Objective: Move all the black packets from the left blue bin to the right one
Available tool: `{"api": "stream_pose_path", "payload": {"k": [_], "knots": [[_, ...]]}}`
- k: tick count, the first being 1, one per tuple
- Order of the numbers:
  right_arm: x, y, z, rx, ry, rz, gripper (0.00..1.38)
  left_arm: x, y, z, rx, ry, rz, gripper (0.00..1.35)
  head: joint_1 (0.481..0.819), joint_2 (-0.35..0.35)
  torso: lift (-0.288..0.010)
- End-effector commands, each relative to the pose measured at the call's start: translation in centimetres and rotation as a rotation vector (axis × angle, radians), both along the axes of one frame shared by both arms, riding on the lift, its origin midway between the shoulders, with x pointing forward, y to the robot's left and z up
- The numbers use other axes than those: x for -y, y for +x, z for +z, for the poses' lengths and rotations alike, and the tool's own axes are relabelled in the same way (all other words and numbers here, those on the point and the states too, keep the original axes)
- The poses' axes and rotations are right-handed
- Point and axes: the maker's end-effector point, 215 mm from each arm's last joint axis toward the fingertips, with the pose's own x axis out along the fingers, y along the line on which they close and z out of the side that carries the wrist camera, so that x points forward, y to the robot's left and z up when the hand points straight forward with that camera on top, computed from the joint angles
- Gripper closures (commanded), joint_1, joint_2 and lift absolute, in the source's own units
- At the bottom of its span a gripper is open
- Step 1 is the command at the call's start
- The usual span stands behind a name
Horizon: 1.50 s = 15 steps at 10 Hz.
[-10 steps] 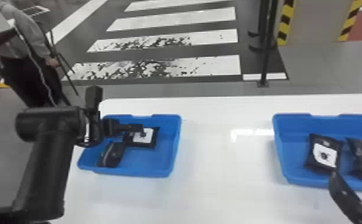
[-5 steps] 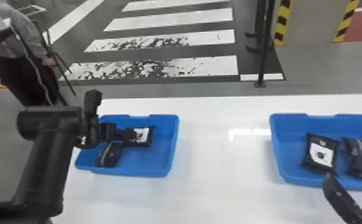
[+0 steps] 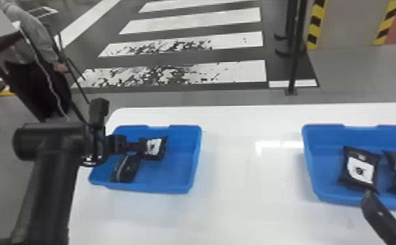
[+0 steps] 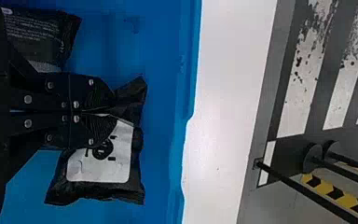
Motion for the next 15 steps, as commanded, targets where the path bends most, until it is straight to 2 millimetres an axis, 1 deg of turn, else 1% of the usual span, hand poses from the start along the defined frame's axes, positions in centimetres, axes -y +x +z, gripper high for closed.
{"api": "stream_pose_path", "payload": {"k": [1,2,3,4,6,7,8,9,10,11,12,13,14,15], "knots": [[-0.1,0.0,0.3,0.005,0.007,0.001,0.15,0.0,-1.0,2.9,0.081,-0.004,-0.010,1.21,0.695,0.242,-0.139],[-0.1,0.0,0.4,0.008,0.009,0.002,0.15,0.7,-1.9,4.4,0.121,-0.023,-0.025,1.21,0.695,0.244,-0.139],[-0.2,0.1,0.6,0.011,0.011,0.005,0.15,2.6,-3.0,5.9,0.165,-0.047,-0.069,1.21,0.695,0.244,-0.139],[-0.3,0.0,0.7,0.013,0.016,0.010,0.15,5.3,-3.6,6.9,0.209,-0.093,-0.116,1.21,0.695,0.239,-0.139],[-1.3,0.3,1.7,0.033,0.026,0.042,0.15,10.2,-4.8,8.7,0.280,-0.186,-0.185,1.21,0.695,0.188,-0.139],[-2.5,0.6,2.0,0.036,0.037,0.070,0.15,12.8,-5.0,9.1,0.299,-0.240,-0.217,1.21,0.695,0.161,-0.139],[-4.1,0.9,2.2,0.034,0.059,0.108,0.15,15.6,-4.7,9.8,0.316,-0.268,-0.273,1.21,0.695,0.141,-0.139],[-6.0,1.0,2.3,0.025,0.081,0.156,0.15,19.4,-4.6,10.7,0.335,-0.317,-0.344,1.21,0.695,0.126,-0.139],[-7.4,1.3,2.4,0.017,0.090,0.199,0.15,22.3,-4.3,11.7,0.354,-0.345,-0.394,1.21,0.695,0.115,-0.139],[-8.4,1.5,2.5,0.009,0.102,0.228,0.15,25.8,-4.6,12.5,0.366,-0.388,-0.450,1.21,0.695,0.092,-0.139],[-9.6,1.7,2.5,0.003,0.121,0.260,0.15,28.6,-5.0,13.3,0.375,-0.427,-0.495,1.21,0.695,0.066,-0.139],[-10.8,2.0,3.0,0.014,0.141,0.291,0.15,31.2,-5.7,13.5,0.366,-0.460,-0.541,1.21,0.695,0.036,-0.139],[-12.1,2.4,3.3,0.022,0.174,0.324,0.15,33.6,-6.5,13.8,0.361,-0.490,-0.584,1.21,0.695,0.024,-0.139],[-12.9,2.7,3.8,0.035,0.181,0.345,0.15,35.2,-7.2,13.8,0.351,-0.505,-0.612,1.21,0.695,0.004,-0.139]]}}
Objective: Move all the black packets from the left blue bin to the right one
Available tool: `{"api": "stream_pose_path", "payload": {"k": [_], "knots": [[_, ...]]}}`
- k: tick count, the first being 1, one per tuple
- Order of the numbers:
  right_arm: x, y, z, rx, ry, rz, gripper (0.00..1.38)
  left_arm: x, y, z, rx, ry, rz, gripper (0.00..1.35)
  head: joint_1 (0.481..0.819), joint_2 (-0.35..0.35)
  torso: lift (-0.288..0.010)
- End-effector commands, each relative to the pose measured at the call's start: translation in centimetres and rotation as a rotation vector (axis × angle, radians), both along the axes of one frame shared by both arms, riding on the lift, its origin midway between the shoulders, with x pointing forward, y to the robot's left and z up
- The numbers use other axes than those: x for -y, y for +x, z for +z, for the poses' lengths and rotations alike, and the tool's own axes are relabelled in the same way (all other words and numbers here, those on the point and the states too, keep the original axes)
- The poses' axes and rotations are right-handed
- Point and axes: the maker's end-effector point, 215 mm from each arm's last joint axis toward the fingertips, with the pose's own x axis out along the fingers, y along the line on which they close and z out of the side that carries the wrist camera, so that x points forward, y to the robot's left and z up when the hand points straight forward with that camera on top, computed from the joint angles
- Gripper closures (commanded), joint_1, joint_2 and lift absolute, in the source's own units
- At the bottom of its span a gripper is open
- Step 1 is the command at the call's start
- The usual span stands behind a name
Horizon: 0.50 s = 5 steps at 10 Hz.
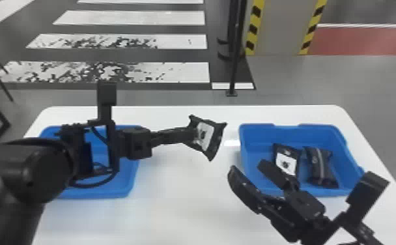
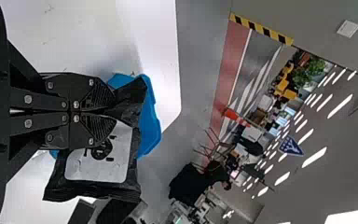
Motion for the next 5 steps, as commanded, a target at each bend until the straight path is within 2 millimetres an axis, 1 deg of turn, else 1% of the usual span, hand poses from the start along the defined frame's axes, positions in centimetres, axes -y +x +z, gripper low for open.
{"api": "stream_pose_path", "payload": {"k": [1,2,3,4,5], "knots": [[-1.2,0.7,0.9,0.020,0.016,0.024,0.15,2.4,-1.1,0.1,-0.011,-0.023,-0.049,1.20,0.695,-0.009,-0.139],[-1.7,0.9,1.0,0.021,0.026,0.034,0.15,3.4,-1.6,-0.1,-0.014,-0.022,-0.070,1.21,0.695,-0.021,-0.139],[-2.2,0.9,1.4,0.028,0.038,0.043,0.15,3.9,-2.0,-0.2,-0.022,-0.025,-0.081,1.21,0.695,-0.030,-0.139],[-2.6,1.0,1.1,0.020,0.045,0.052,0.20,4.4,-2.3,-0.4,-0.027,-0.028,-0.089,1.21,0.695,-0.035,-0.139],[-2.9,1.2,0.8,0.010,0.065,0.057,0.39,4.9,-2.5,-0.3,-0.029,-0.036,-0.098,1.21,0.695,-0.037,-0.139]]}}
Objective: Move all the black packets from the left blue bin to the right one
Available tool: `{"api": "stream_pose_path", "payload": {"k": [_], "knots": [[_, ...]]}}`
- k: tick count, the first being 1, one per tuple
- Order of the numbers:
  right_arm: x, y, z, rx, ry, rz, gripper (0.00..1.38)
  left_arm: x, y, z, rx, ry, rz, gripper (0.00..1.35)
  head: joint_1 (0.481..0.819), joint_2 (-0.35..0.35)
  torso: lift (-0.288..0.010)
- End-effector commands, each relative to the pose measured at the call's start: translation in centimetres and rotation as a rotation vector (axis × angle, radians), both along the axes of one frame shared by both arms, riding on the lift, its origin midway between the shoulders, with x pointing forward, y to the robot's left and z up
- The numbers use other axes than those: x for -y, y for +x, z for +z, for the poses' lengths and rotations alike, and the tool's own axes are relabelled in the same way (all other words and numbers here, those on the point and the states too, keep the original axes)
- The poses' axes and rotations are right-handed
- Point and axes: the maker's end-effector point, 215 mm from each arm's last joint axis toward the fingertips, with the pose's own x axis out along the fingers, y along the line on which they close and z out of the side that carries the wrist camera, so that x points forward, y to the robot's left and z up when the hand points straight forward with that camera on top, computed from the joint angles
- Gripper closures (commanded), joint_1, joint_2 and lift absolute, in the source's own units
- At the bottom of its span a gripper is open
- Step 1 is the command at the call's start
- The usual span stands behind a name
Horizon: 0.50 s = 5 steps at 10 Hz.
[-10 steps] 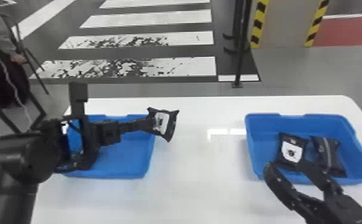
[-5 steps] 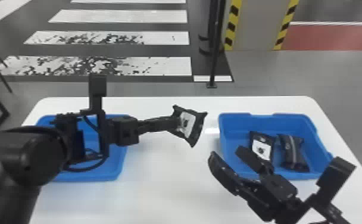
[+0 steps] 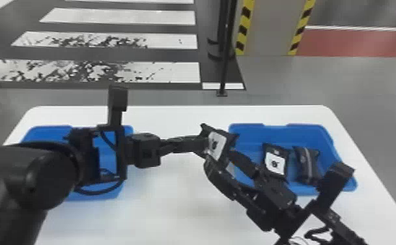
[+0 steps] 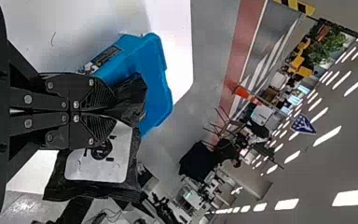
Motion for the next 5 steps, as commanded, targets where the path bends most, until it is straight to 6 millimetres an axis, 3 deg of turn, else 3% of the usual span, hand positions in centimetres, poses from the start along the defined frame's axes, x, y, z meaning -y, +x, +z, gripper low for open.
{"api": "stream_pose_path", "payload": {"k": [1,3,4,5], "knots": [[-0.26,0.58,-0.24,-0.008,0.015,0.001,0.73,0.75,-0.39,0.19,-0.002,-0.012,-0.017,1.21,0.695,-0.038,-0.139],[0.08,0.98,0.50,0.017,-0.021,-0.013,1.19,1.01,-0.47,0.44,0.001,-0.021,-0.021,1.21,0.695,-0.046,-0.139],[0.20,1.07,0.70,0.018,-0.024,-0.019,1.28,0.93,-0.38,0.52,0.004,-0.023,-0.018,1.21,0.695,-0.049,-0.139],[0.07,0.91,0.45,0.006,-0.018,-0.015,1.28,1.04,-0.31,0.77,0.010,-0.030,-0.018,1.20,0.695,-0.053,-0.139]]}}
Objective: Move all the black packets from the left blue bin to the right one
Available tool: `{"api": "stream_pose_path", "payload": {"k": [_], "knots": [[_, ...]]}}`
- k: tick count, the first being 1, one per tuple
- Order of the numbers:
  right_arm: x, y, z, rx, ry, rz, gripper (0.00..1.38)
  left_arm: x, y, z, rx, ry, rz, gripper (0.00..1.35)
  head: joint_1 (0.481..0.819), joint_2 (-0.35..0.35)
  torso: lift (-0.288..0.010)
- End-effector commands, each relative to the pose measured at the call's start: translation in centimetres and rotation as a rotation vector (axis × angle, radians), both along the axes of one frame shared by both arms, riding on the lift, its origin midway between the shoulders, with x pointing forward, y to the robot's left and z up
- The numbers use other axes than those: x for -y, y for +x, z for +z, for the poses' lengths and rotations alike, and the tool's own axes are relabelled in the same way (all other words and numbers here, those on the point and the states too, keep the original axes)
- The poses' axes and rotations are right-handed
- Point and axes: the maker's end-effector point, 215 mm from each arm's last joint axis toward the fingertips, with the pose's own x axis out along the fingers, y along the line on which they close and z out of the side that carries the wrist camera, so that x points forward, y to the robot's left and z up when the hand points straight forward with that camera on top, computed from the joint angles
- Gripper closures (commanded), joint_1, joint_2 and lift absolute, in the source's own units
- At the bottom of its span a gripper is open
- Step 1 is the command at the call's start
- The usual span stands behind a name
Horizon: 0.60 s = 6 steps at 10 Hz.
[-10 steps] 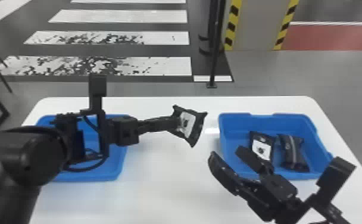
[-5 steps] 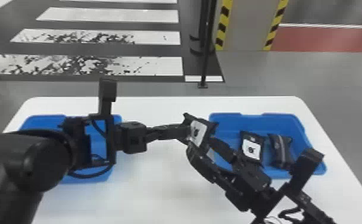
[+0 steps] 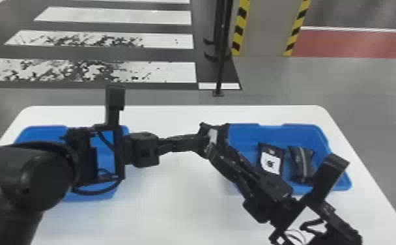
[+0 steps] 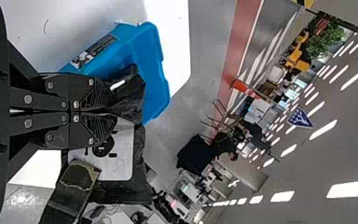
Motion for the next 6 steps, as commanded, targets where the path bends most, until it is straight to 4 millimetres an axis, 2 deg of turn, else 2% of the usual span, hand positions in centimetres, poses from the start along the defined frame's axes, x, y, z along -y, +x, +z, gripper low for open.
{"api": "stream_pose_path", "payload": {"k": [1,2,3,4,5,6], "knots": [[-0.1,-0.2,-0.3,-0.012,-0.002,0.005,1.28,0.1,0.1,0.3,0.008,-0.012,0.002,1.20,0.695,-0.053,-0.139],[0.0,-0.1,-0.3,-0.013,-0.007,0.004,1.28,0.0,0.3,0.7,0.022,-0.037,0.020,1.09,0.695,-0.052,-0.139],[0.4,-0.1,-0.6,-0.020,-0.009,-0.001,1.28,-1.2,0.8,1.1,0.023,-0.084,0.068,0.64,0.695,-0.051,-0.139],[1.3,0.2,-0.5,-0.017,-0.015,-0.018,1.28,-2.4,1.0,1.6,0.051,-0.115,0.108,0.33,0.695,-0.050,-0.139],[2.9,0.7,-0.8,-0.020,-0.033,-0.048,1.28,-4.3,0.6,2.0,0.079,-0.114,0.150,0.20,0.695,-0.043,-0.139],[5.2,1.7,-1.1,-0.017,-0.064,-0.090,1.28,-7.1,0.2,2.6,0.127,-0.088,0.214,0.20,0.695,-0.037,-0.139]]}}
